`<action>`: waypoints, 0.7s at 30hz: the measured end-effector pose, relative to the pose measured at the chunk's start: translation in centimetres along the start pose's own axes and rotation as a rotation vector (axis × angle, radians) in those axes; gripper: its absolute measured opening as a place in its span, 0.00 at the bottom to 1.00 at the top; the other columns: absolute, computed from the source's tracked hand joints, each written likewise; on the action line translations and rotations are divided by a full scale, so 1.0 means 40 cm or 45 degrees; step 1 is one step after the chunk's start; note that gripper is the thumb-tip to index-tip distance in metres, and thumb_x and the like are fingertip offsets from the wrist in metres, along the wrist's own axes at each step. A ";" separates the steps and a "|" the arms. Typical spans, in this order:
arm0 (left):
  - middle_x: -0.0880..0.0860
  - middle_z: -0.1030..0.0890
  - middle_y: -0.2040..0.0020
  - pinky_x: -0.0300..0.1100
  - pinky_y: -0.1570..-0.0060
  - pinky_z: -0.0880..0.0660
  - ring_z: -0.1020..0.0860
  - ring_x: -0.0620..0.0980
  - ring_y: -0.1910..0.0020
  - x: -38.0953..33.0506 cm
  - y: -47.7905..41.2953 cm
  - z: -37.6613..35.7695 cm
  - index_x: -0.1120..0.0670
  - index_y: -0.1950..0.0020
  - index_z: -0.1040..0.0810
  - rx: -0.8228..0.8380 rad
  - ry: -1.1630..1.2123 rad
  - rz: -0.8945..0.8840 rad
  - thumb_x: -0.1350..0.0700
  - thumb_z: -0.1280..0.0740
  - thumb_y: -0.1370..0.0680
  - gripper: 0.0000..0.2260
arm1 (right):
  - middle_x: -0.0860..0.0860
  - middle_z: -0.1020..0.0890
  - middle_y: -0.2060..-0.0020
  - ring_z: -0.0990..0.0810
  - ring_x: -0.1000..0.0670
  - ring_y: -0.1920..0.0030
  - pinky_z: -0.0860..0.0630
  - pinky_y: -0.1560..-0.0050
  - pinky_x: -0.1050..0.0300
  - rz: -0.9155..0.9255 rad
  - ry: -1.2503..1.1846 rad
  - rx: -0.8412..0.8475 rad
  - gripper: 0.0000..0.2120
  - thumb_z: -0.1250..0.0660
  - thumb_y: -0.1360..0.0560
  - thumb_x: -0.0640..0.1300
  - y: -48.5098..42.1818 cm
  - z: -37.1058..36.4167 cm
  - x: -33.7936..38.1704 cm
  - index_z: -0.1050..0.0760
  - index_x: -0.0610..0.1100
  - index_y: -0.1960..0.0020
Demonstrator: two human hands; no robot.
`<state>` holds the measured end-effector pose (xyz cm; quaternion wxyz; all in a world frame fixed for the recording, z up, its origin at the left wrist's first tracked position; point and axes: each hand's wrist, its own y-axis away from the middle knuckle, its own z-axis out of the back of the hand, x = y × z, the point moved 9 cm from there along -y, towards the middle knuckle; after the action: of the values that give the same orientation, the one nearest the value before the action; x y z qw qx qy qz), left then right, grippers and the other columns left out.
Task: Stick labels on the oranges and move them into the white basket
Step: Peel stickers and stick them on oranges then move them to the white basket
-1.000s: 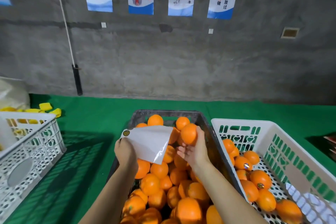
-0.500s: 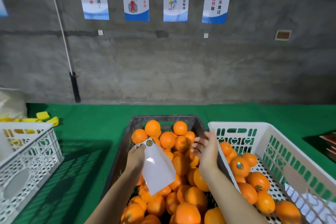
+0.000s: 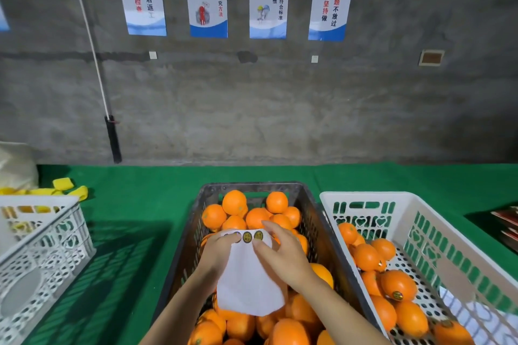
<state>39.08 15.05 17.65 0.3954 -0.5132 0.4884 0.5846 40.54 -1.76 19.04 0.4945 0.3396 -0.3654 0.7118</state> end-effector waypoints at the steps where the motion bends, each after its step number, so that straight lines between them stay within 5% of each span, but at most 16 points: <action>1: 0.54 0.17 0.63 0.44 0.59 0.27 0.22 0.55 0.62 -0.005 0.001 0.008 0.60 0.60 0.20 -0.036 -0.032 -0.040 0.62 0.35 0.20 0.09 | 0.61 0.19 0.47 0.22 0.55 0.44 0.26 0.43 0.55 -0.065 -0.174 0.029 0.12 0.32 0.25 0.58 0.001 -0.002 -0.002 0.20 0.55 0.43; 2: 0.55 0.19 0.63 0.45 0.59 0.29 0.23 0.54 0.62 -0.012 0.003 0.017 0.60 0.60 0.22 -0.075 -0.096 -0.092 0.60 0.36 0.20 0.10 | 0.55 0.18 0.57 0.20 0.51 0.53 0.25 0.51 0.52 -0.110 -0.313 0.035 0.07 0.31 0.25 0.54 0.002 -0.003 0.000 0.20 0.51 0.54; 4: 0.57 0.20 0.63 0.46 0.60 0.30 0.25 0.54 0.63 -0.027 0.013 0.031 0.61 0.59 0.25 -0.159 -0.278 -0.220 0.57 0.39 0.19 0.12 | 0.50 0.22 0.67 0.23 0.49 0.64 0.28 0.63 0.57 -0.164 -0.447 0.006 0.12 0.29 0.24 0.46 0.001 0.004 -0.001 0.25 0.47 0.64; 8: 0.47 0.18 0.53 0.51 0.53 0.23 0.21 0.54 0.53 -0.053 0.028 0.024 0.50 0.46 0.23 -0.228 -0.627 -0.394 0.52 0.41 0.18 0.08 | 0.44 0.14 0.58 0.16 0.46 0.59 0.23 0.61 0.56 -0.247 -0.696 0.048 0.06 0.28 0.24 0.44 0.012 0.004 0.001 0.18 0.42 0.55; 11: 0.46 0.25 0.37 0.50 0.46 0.24 0.23 0.54 0.39 -0.084 0.048 0.031 0.48 0.29 0.29 -0.411 -0.959 -0.588 0.54 0.34 0.20 0.19 | 0.44 0.13 0.55 0.14 0.45 0.56 0.21 0.61 0.59 -0.263 -0.842 0.044 0.05 0.28 0.23 0.44 0.016 0.002 0.002 0.14 0.43 0.51; 13: 0.55 0.22 0.37 0.53 0.51 0.23 0.23 0.59 0.41 -0.132 0.082 0.013 0.54 0.33 0.23 -0.568 -1.226 -0.899 0.62 0.29 0.26 0.21 | 0.44 0.13 0.54 0.13 0.46 0.55 0.21 0.61 0.61 -0.289 -0.883 0.029 0.05 0.28 0.23 0.44 0.016 0.001 -0.001 0.13 0.45 0.51; 15: 0.54 0.19 0.46 0.50 0.61 0.27 0.21 0.58 0.50 -0.150 0.117 -0.026 0.53 0.43 0.18 -0.631 -1.429 -1.180 0.62 0.33 0.27 0.14 | 0.44 0.13 0.54 0.14 0.46 0.54 0.21 0.61 0.61 -0.310 -0.867 -0.005 0.06 0.26 0.25 0.45 0.012 0.004 -0.011 0.13 0.45 0.51; 18: 0.46 0.19 0.44 0.44 0.58 0.24 0.20 0.50 0.49 -0.114 0.100 -0.072 0.48 0.40 0.19 -0.263 -1.298 -1.079 0.52 0.38 0.19 0.12 | 0.44 0.13 0.53 0.14 0.46 0.52 0.21 0.57 0.60 -0.310 -0.846 -0.001 0.07 0.28 0.24 0.45 0.007 0.000 -0.021 0.13 0.44 0.50; 21: 0.42 0.21 0.40 0.41 0.56 0.22 0.20 0.42 0.49 -0.085 0.085 -0.070 0.44 0.33 0.23 -0.221 -1.123 -0.918 0.44 0.37 0.18 0.15 | 0.42 0.13 0.52 0.15 0.44 0.50 0.20 0.52 0.57 -0.320 -0.858 0.046 0.08 0.29 0.23 0.44 0.005 -0.009 -0.023 0.14 0.42 0.50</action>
<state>36.93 11.73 21.57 0.6925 -0.3854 0.0219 0.6095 40.58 -1.91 18.05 0.4238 0.6061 -0.4508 0.4999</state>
